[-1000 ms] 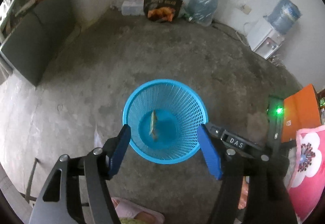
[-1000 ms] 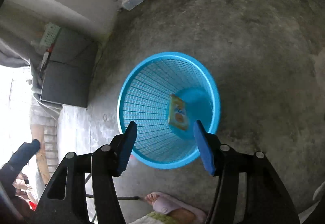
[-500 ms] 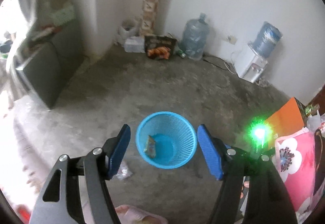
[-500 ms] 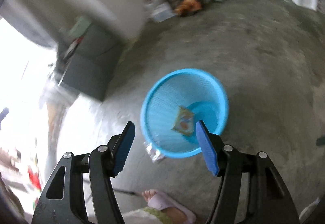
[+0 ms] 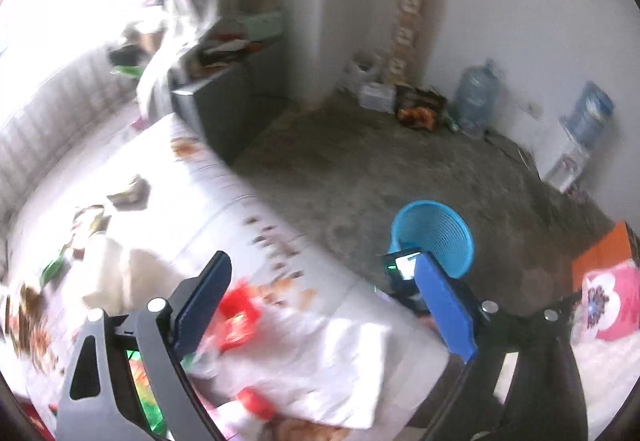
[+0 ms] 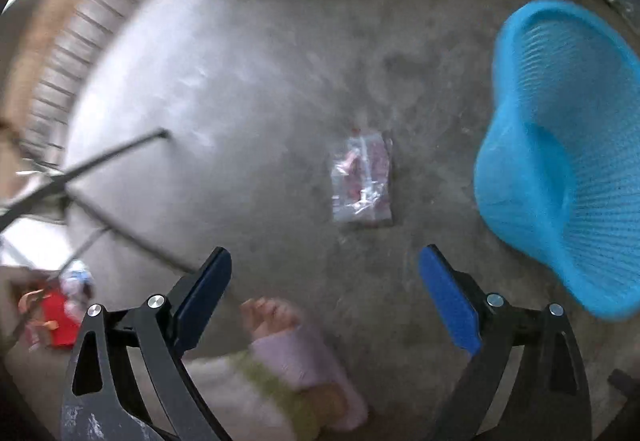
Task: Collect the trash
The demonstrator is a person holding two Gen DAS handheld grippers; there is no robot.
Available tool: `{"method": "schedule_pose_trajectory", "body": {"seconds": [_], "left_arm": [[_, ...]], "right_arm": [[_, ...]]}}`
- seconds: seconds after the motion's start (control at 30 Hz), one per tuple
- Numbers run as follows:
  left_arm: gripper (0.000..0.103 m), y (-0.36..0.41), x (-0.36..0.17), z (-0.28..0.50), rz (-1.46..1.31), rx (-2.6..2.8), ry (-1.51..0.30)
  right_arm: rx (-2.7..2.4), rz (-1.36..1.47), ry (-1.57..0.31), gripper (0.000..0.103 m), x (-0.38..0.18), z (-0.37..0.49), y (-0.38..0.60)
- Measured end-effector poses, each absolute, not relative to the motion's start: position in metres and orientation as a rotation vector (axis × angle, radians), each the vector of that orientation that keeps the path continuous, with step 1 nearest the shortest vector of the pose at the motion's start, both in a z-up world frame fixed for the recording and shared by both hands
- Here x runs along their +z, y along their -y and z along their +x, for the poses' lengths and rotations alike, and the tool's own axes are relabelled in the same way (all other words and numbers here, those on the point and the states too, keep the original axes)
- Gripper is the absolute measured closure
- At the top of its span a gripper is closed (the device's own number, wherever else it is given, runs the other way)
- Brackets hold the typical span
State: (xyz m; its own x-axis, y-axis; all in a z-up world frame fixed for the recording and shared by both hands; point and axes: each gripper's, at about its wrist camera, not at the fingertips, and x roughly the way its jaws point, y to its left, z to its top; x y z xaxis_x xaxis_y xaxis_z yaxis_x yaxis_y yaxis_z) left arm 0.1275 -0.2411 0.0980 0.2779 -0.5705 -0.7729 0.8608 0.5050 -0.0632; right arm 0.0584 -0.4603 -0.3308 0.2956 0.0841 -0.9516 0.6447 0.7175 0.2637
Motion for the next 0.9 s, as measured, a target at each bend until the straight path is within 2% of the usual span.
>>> {"method": "schedule_pose_trajectory", "body": {"seconds": [0.17,0.27,0.57,0.67,0.77,0.87,0.9], "left_arm": [[0.011,0.193,0.089,0.152,0.328,-0.884,-0.873],[0.011,0.175,0.086,0.167,0.314,-0.833,-0.894],[0.011,0.149,0.071,0.194,0.244,-0.776,-0.940],[0.011,0.146,0.066,0.202,0.231,-0.765,-0.950],[0.011,0.139,0.066,0.206,0.226,-0.754,-0.939],[0.011,0.131,0.067,0.209,0.204,-0.741,-0.938],[0.011,0.131,0.068,0.210,0.199,-0.741,-0.938]], "right_arm": [[-0.548,0.702,-1.401,0.012,-0.437,0.109,0.482],[-0.578,0.679,-1.459,0.012,-0.473,0.128,0.485],[-0.619,0.610,-1.510,0.012,-0.526,0.144,0.500],[-0.599,0.644,-1.499,0.007,-0.537,0.147,0.503],[-0.605,0.647,-1.495,0.008,-0.541,0.147,0.504],[-0.624,0.636,-1.479,0.024,-0.538,0.144,0.507],[-0.630,0.639,-1.470,0.037,-0.536,0.141,0.508]]}}
